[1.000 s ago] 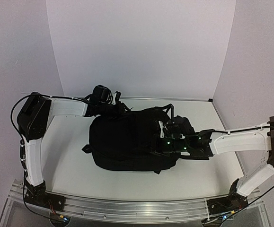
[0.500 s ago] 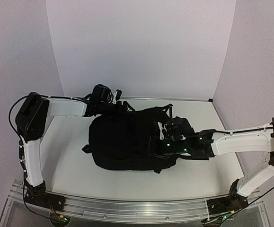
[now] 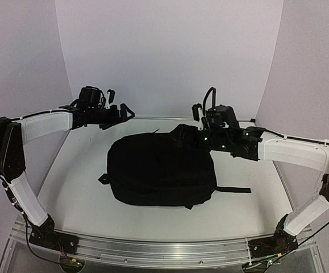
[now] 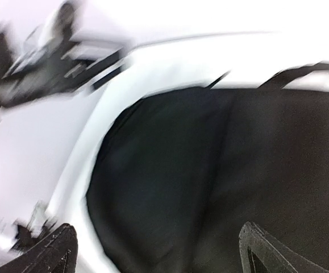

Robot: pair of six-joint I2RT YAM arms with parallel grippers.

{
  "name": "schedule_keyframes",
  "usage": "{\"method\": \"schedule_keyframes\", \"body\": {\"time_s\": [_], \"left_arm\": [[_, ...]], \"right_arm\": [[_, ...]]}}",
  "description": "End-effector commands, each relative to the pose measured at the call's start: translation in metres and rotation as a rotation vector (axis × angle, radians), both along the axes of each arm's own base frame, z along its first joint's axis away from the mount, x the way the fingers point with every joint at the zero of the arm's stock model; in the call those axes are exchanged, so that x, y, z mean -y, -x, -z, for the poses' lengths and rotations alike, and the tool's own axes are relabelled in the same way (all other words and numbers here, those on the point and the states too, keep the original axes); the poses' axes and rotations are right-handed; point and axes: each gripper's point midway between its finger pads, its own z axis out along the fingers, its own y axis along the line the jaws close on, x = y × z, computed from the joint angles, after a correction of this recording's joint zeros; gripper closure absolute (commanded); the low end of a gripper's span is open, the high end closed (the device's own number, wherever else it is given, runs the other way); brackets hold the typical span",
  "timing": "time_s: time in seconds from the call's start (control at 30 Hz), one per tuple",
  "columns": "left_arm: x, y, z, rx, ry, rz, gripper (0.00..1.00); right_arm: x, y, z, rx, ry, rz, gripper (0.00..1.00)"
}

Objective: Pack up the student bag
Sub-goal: Reset both arms

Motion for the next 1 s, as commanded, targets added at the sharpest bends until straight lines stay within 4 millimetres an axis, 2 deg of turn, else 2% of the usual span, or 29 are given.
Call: {"method": "schedule_keyframes", "body": {"time_s": [0.0, 0.03, 0.07, 0.1, 0.13, 0.2, 0.23, 0.3, 0.33, 0.37, 0.43, 0.47, 0.5, 0.53, 0.6, 0.63, 0.73, 0.77, 0.8, 0.83, 0.87, 0.93, 0.97], "left_arm": [[-0.083, -0.007, 0.005, -0.035, -0.03, -0.188, 0.0], [-0.095, -0.006, 0.009, -0.043, -0.033, -0.215, 0.0], [-0.117, -0.006, 0.004, -0.036, -0.026, -0.265, 0.0], [-0.128, -0.004, 0.004, -0.041, -0.022, -0.29, 0.0], [-0.152, 0.001, 0.002, -0.04, -0.013, -0.337, 0.0], [-0.181, 0.005, 0.001, -0.039, -0.01, -0.398, 0.0], [-0.204, 0.012, 0.0, -0.038, -0.01, -0.448, 0.0], [-0.228, 0.023, -0.002, -0.038, -0.015, -0.502, 0.0], [-0.247, 0.027, -0.001, -0.05, -0.022, -0.545, 0.0], [-0.268, 0.04, -0.006, -0.057, -0.038, -0.601, 0.0], [-0.288, 0.056, -0.012, -0.057, -0.073, -0.661, 0.0], [-0.291, 0.061, -0.015, -0.051, -0.091, -0.675, 0.0], [-0.299, 0.075, -0.028, -0.013, -0.13, -0.709, 0.0], [-0.302, 0.084, -0.038, 0.022, -0.151, -0.726, 0.0], [-0.306, 0.099, -0.054, 0.082, -0.184, -0.744, 0.0], [-0.308, 0.105, -0.058, 0.1, -0.209, -0.744, 0.0], [-0.308, 0.134, -0.084, 0.205, -0.276, -0.734, 0.0], [-0.308, 0.142, -0.09, 0.233, -0.284, -0.735, 0.0], [-0.308, 0.151, -0.094, 0.269, -0.307, -0.73, 0.0], [-0.308, 0.158, -0.095, 0.289, -0.319, -0.733, 0.0], [-0.31, 0.163, -0.095, 0.303, -0.33, -0.741, 0.0], [-0.31, 0.174, -0.094, 0.327, -0.35, -0.745, 0.0], [-0.311, 0.177, -0.09, 0.325, -0.36, -0.749, 0.0]], "right_arm": [[0.067, -0.074, 0.015, 0.04, 0.118, 0.173, 0.02], [0.077, -0.081, 0.017, 0.041, 0.128, 0.193, 0.02], [0.097, -0.094, 0.021, 0.035, 0.139, 0.233, 0.02], [0.107, -0.098, 0.023, 0.032, 0.145, 0.247, 0.02], [0.129, -0.106, 0.03, 0.021, 0.158, 0.283, 0.02], [0.16, -0.116, 0.034, 0.012, 0.168, 0.34, 0.02], [0.185, -0.119, 0.035, 0.009, 0.172, 0.382, 0.02], [0.215, -0.12, 0.04, 0.003, 0.185, 0.432, 0.02], [0.232, -0.122, 0.038, 0.007, 0.183, 0.466, 0.02], [0.261, -0.12, 0.037, 0.012, 0.19, 0.523, 0.02], [0.298, -0.117, 0.022, 0.05, 0.188, 0.616, 0.02], [0.303, -0.116, 0.019, 0.058, 0.191, 0.634, 0.02], [0.322, -0.111, 0.004, 0.109, 0.194, 0.69, 0.02], [0.333, -0.108, -0.006, 0.148, 0.207, 0.733, 0.02], [0.342, -0.1, -0.022, 0.223, 0.221, 0.769, 0.02], [0.347, -0.095, -0.037, 0.277, 0.211, 0.79, 0.02], [0.359, -0.073, -0.068, 0.432, 0.198, 0.843, 0.02], [0.361, -0.068, -0.072, 0.464, 0.201, 0.849, 0.02], [0.363, -0.059, -0.083, 0.529, 0.19, 0.855, 0.02], [0.364, -0.051, -0.081, 0.564, 0.201, 0.853, 0.02], [0.365, -0.045, -0.089, 0.607, 0.188, 0.859, 0.02], [0.368, -0.029, -0.085, 0.663, 0.181, 0.868, 0.02], [0.37, -0.02, -0.091, 0.703, 0.161, 0.874, 0.02]]}}
